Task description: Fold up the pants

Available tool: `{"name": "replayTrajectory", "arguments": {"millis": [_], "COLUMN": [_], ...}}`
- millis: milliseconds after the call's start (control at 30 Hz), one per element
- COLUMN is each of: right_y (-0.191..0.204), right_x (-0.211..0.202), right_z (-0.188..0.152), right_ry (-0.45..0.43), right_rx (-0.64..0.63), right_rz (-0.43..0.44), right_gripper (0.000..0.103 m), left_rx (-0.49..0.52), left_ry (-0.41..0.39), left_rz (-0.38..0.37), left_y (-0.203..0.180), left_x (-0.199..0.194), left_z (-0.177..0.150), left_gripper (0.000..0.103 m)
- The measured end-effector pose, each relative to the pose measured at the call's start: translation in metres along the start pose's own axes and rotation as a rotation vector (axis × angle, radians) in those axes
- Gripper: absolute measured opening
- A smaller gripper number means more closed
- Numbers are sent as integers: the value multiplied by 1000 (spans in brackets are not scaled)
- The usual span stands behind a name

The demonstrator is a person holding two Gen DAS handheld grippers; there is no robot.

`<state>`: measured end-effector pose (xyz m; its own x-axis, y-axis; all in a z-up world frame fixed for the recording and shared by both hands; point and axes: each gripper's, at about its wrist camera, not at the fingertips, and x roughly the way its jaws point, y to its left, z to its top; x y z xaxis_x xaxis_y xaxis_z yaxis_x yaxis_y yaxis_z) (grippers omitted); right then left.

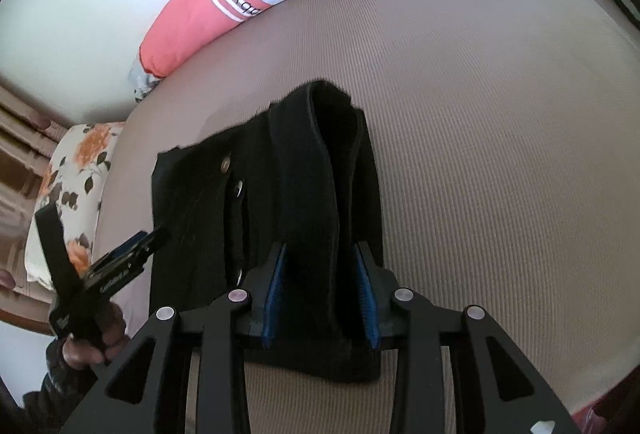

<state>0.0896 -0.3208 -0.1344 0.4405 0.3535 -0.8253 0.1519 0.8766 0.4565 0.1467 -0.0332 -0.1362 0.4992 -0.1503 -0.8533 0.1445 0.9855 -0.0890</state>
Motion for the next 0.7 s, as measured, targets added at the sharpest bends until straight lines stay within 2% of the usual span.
{"name": "replayTrajectory", "arguments": {"millis": [133, 200, 267, 400, 700], "right_y": [-1, 0, 2, 5, -12], "right_x": [-10, -13, -17, -28, -3], "right_z": [-15, -20, -23, -32, -34], "right_ry": [20, 12, 5, 6, 35], "right_rx": [10, 0, -19, -31, 1], "right_rz": [21, 15, -4, -26, -66], "right_gripper": [24, 10, 8, 7, 8], "left_rx": [17, 35, 39, 51, 70], "left_ry": [21, 18, 21, 34, 23], "left_rz": [-21, -15, -13, -27, -3], "left_y": [-4, -7, -8, -10, -12], "left_x": [-4, -6, -6, -10, -4], "left_z": [-11, -17, -20, -27, -36], "left_gripper": [66, 66, 66, 66, 72]}}
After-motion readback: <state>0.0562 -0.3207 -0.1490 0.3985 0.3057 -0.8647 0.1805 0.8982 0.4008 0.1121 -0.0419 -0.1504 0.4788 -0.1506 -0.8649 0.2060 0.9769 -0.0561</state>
